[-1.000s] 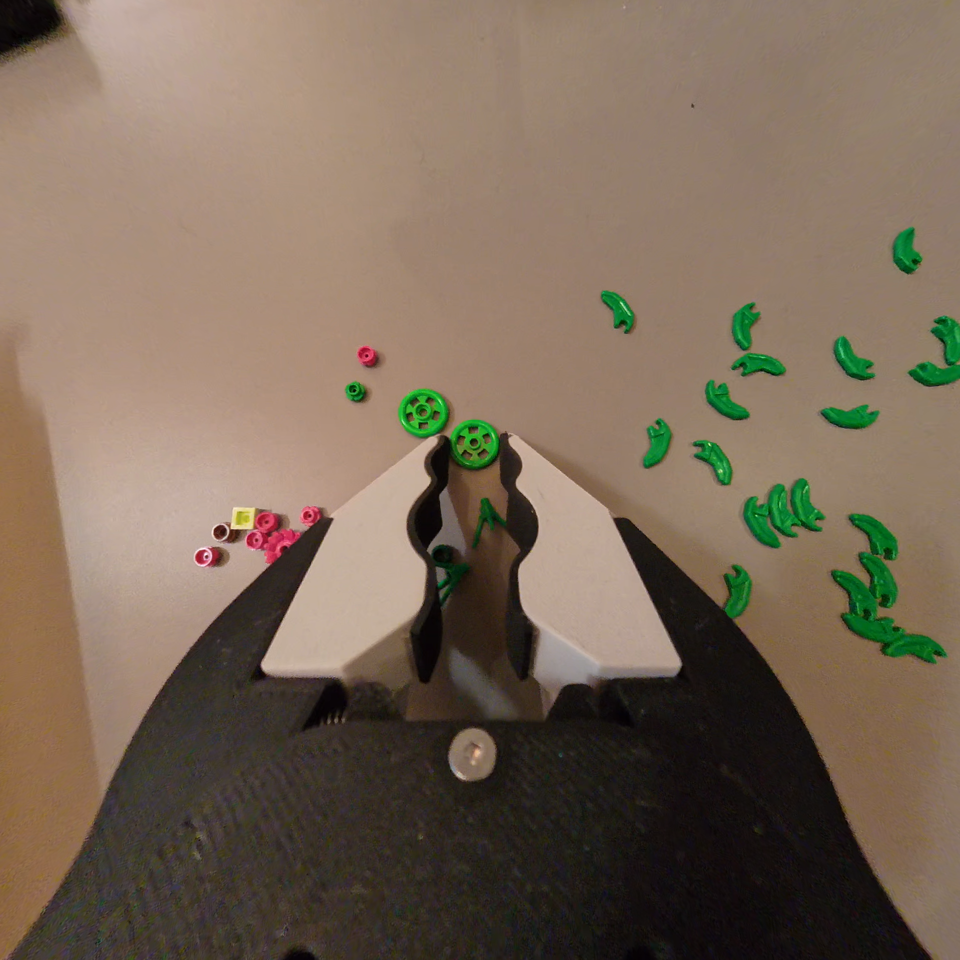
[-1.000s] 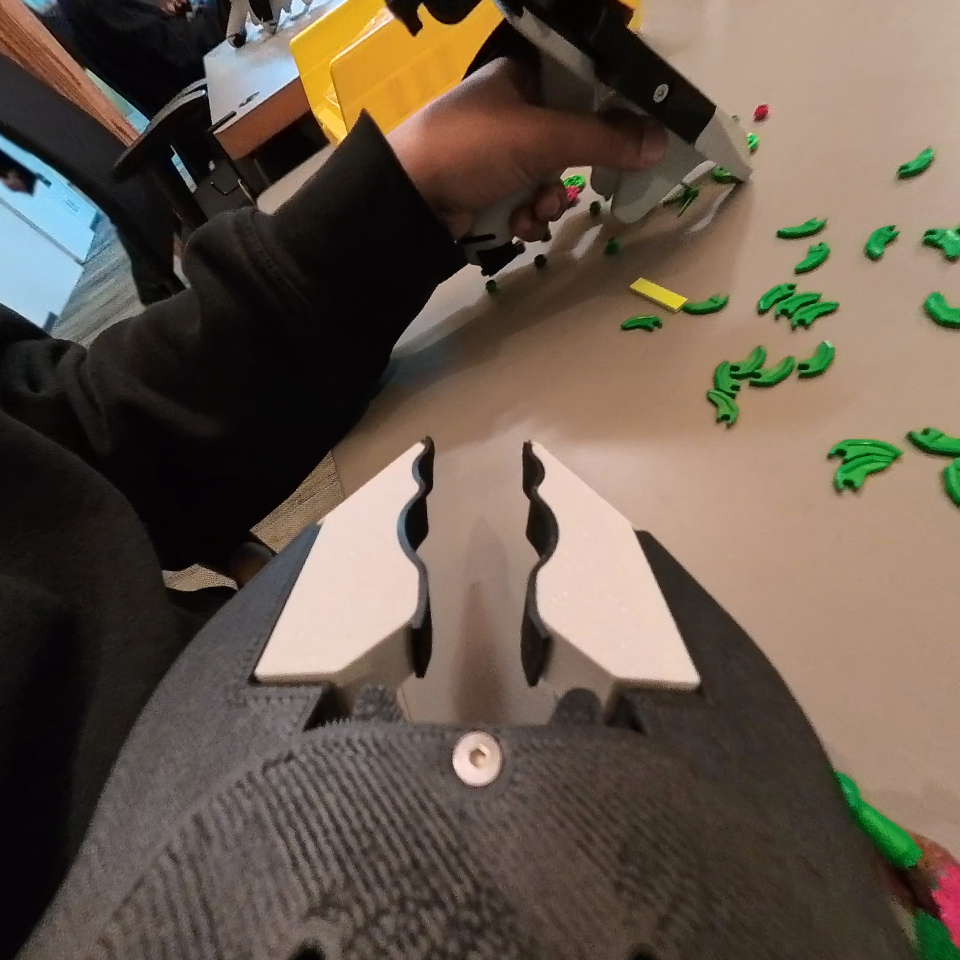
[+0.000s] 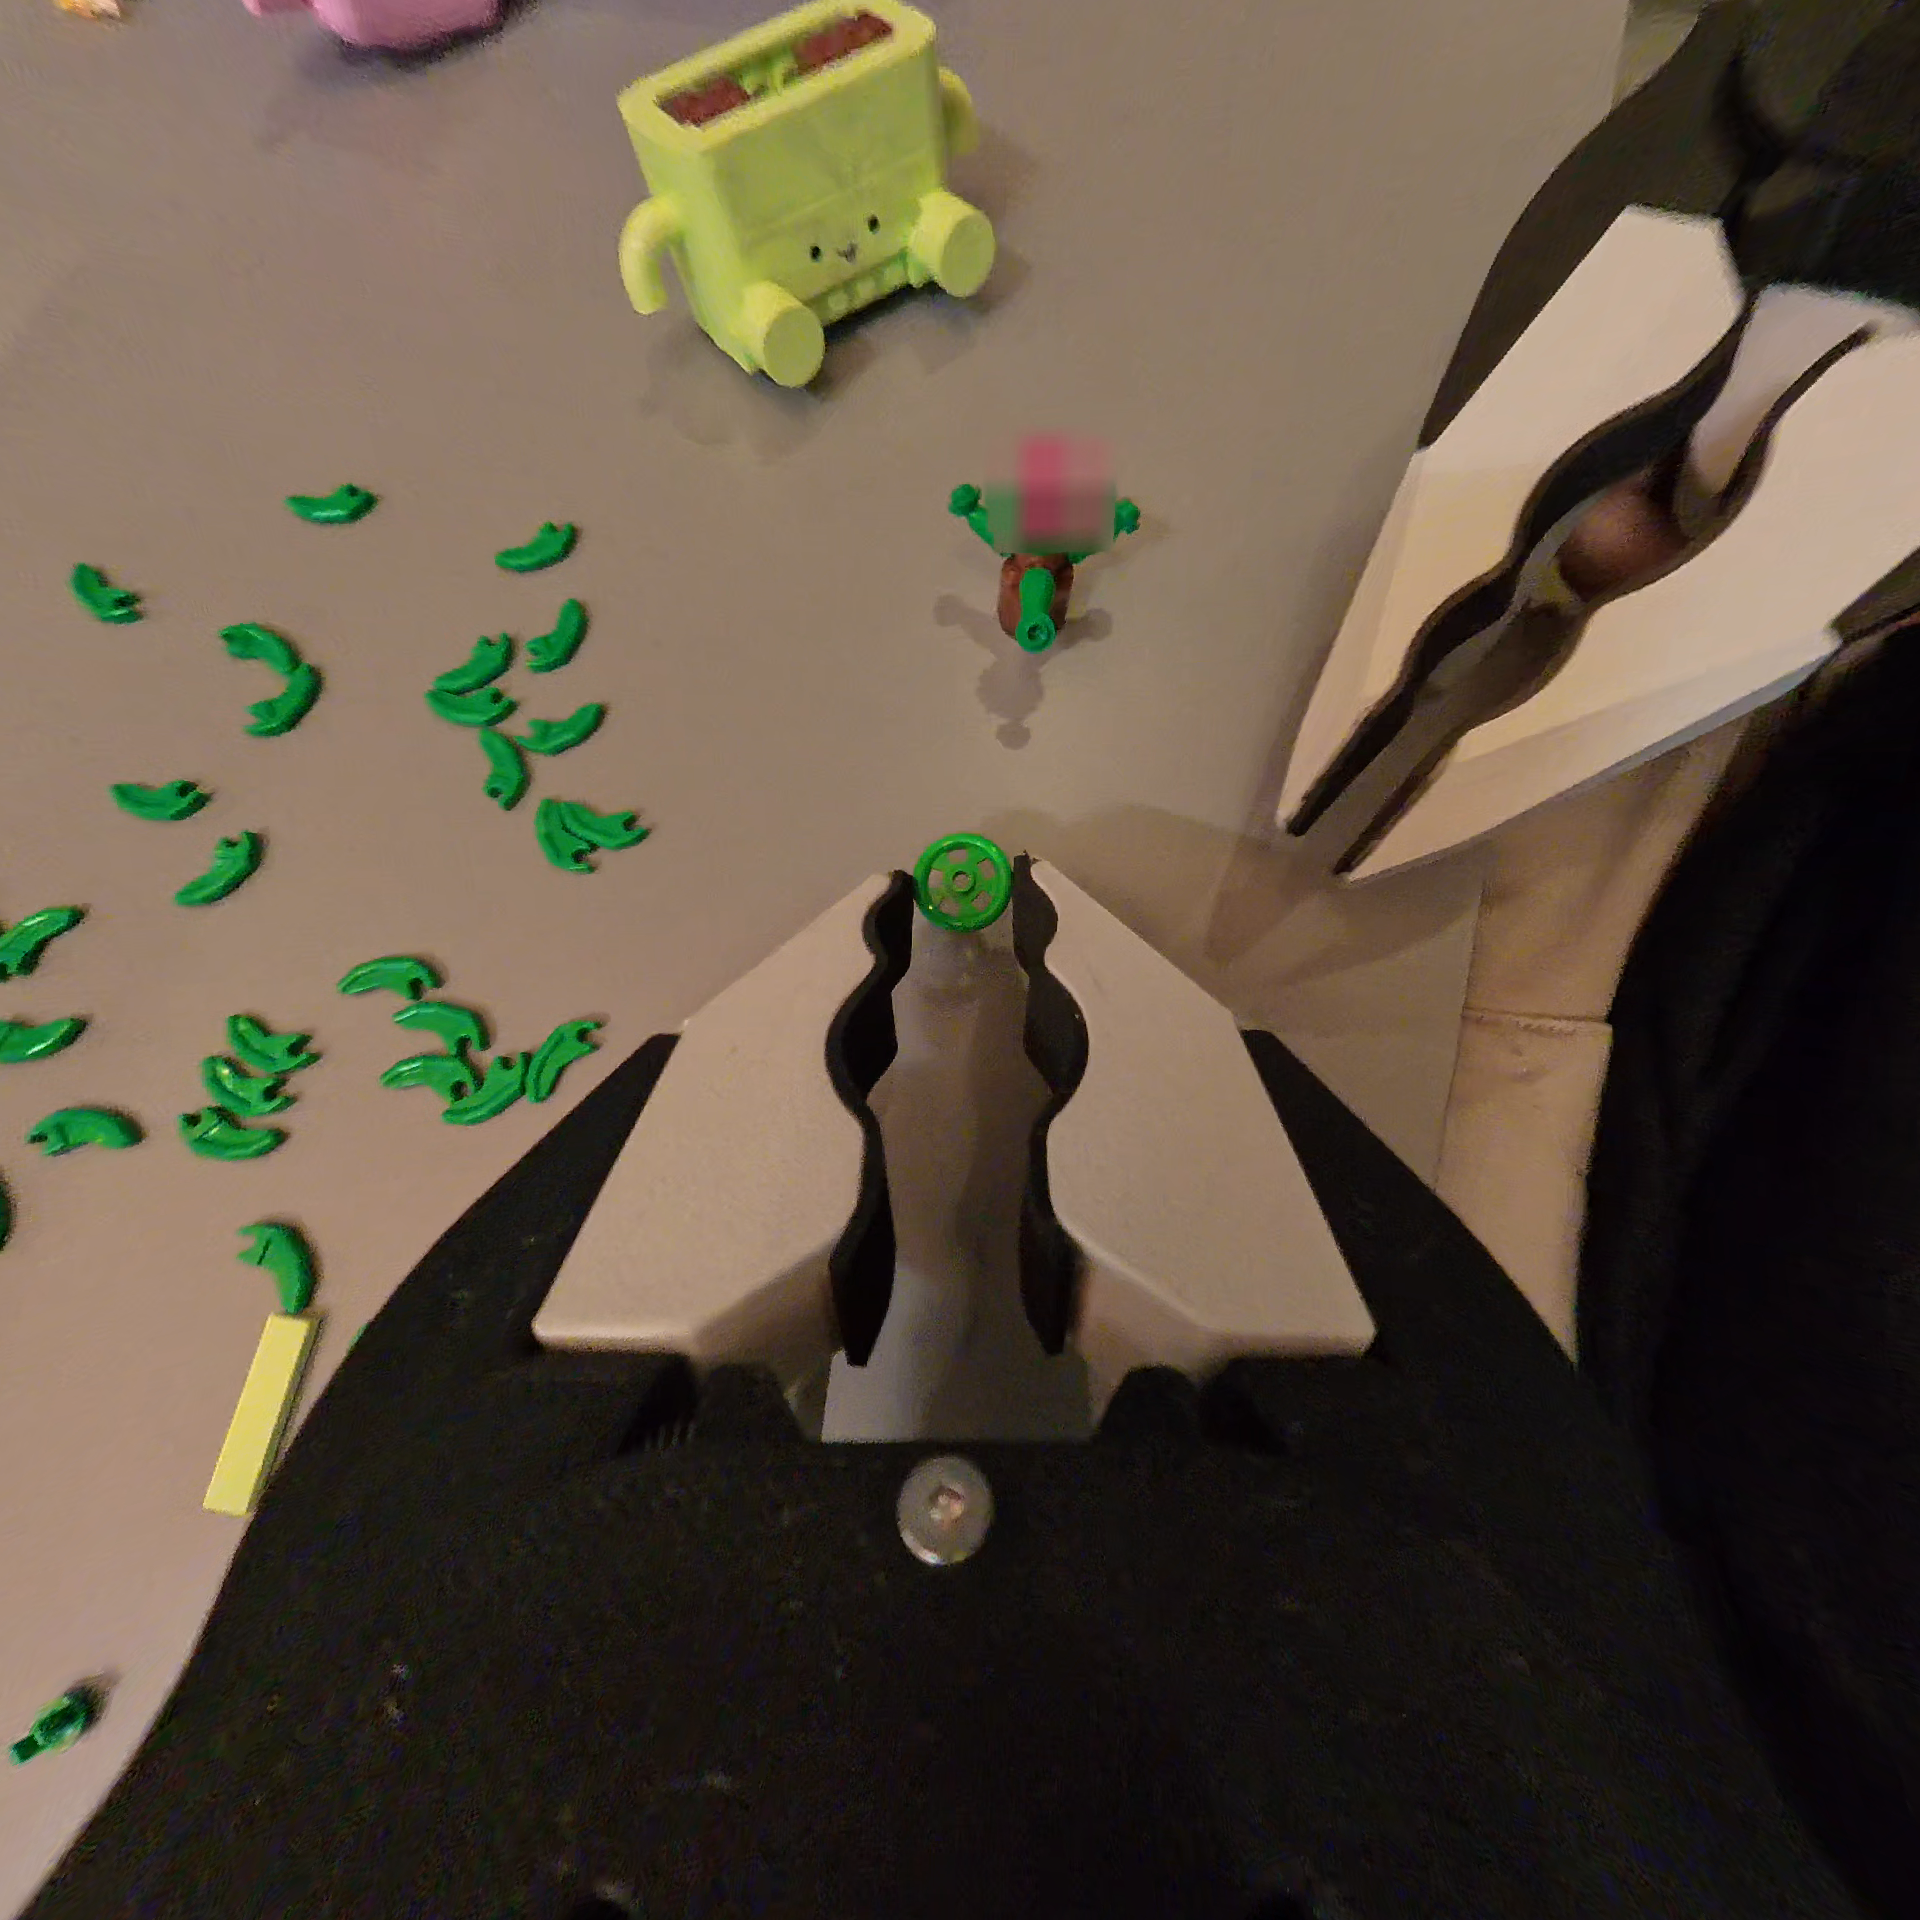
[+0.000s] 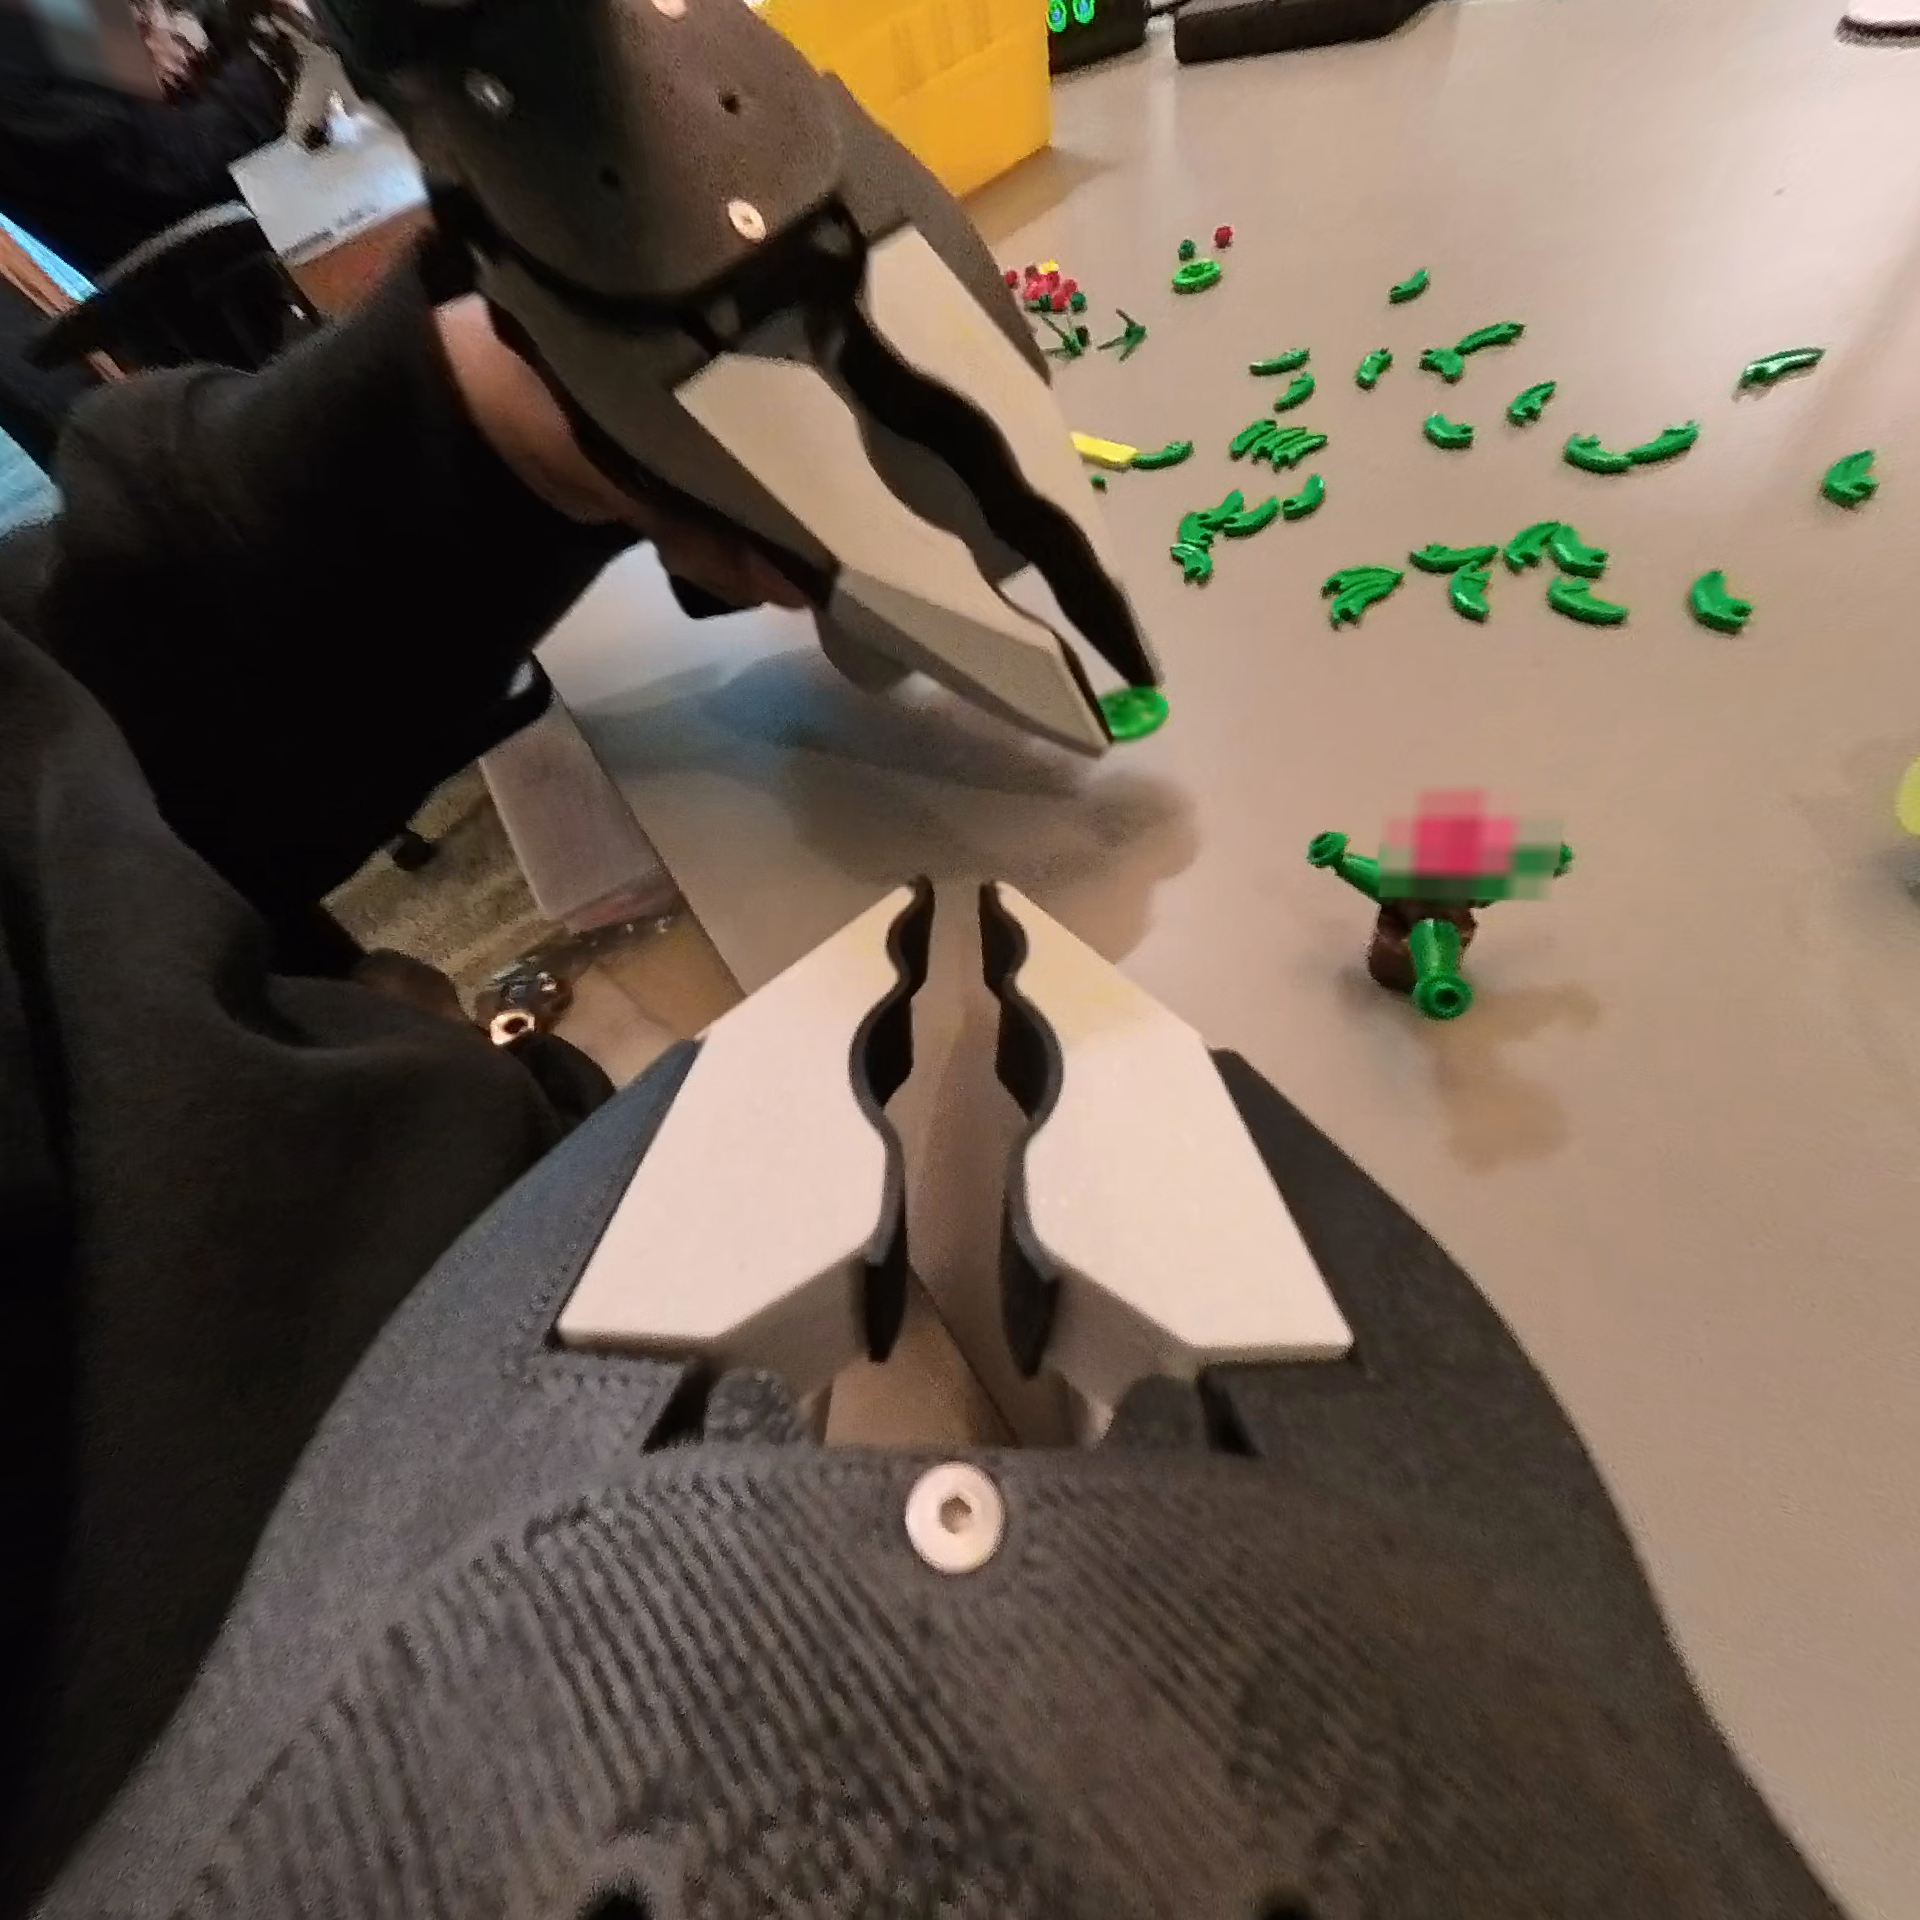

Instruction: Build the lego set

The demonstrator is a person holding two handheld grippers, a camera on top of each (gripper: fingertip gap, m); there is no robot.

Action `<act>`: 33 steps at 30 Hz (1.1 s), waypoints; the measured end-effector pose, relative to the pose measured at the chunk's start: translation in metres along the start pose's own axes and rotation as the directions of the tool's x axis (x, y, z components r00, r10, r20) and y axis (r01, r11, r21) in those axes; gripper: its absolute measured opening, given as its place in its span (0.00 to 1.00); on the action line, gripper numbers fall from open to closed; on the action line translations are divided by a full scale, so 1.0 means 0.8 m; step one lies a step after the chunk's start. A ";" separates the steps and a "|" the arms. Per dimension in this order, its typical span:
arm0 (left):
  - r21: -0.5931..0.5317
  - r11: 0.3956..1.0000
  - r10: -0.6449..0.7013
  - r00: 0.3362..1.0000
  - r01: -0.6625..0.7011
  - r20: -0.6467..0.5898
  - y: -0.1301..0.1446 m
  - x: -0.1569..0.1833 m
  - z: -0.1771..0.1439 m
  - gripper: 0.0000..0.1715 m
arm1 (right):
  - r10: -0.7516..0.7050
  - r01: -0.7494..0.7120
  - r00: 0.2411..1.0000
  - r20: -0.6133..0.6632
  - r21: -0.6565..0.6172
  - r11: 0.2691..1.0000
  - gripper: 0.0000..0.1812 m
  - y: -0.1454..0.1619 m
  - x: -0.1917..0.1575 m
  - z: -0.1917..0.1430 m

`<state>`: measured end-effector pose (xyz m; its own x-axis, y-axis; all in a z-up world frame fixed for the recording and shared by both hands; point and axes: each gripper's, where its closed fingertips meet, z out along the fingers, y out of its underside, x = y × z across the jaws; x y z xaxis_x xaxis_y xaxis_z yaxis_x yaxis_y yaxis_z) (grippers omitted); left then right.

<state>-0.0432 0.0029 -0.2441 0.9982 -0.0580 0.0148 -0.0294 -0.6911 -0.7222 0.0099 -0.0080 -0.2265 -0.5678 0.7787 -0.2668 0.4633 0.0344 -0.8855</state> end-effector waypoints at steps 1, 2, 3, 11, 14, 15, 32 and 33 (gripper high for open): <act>-0.020 1.000 0.005 1.000 -0.005 -0.006 0.002 0.002 0.004 0.11 | 0.002 -0.002 1.000 0.006 0.007 1.000 0.04 -0.001 -0.001 -0.002; -0.029 1.000 0.004 1.000 -0.005 -0.011 0.003 0.003 0.006 0.11 | -0.001 0.001 1.000 0.003 0.011 1.000 0.04 0.000 0.000 -0.005; -0.031 1.000 0.001 1.000 -0.001 -0.011 0.002 0.003 0.008 0.11 | -0.008 0.008 1.000 -0.003 0.017 1.000 0.04 -0.001 0.002 -0.008; -0.080 0.997 -0.008 1.000 0.010 0.017 0.013 -0.002 0.017 0.11 | -0.005 0.006 1.000 -0.010 0.056 0.998 0.06 -0.002 0.011 -0.019; -0.072 0.997 -0.017 1.000 0.017 0.000 0.012 -0.004 0.008 0.11 | -0.011 0.011 1.000 -0.014 0.063 0.998 0.06 -0.005 0.013 -0.022; -0.055 0.998 -0.014 1.000 0.014 0.000 0.009 -0.008 -0.001 0.11 | -0.013 0.014 1.000 -0.016 0.065 0.998 0.06 -0.007 0.013 -0.022; 0.429 0.804 -0.594 0.581 0.411 0.556 0.094 -0.266 -0.226 0.00 | -0.103 0.103 0.994 0.022 0.004 0.995 0.14 -0.060 -0.031 0.055; 0.400 0.819 -0.574 0.603 0.412 0.553 0.099 -0.262 -0.224 0.00 | -0.097 0.097 0.995 0.035 -0.002 0.995 0.15 -0.062 -0.035 0.063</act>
<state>-0.2638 -0.1688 -0.1807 0.6480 0.7605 0.0409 0.4078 -0.3011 -0.8620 -0.0317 -0.0635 -0.1942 -0.6335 0.7493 -0.1931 0.4077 0.1111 -0.9063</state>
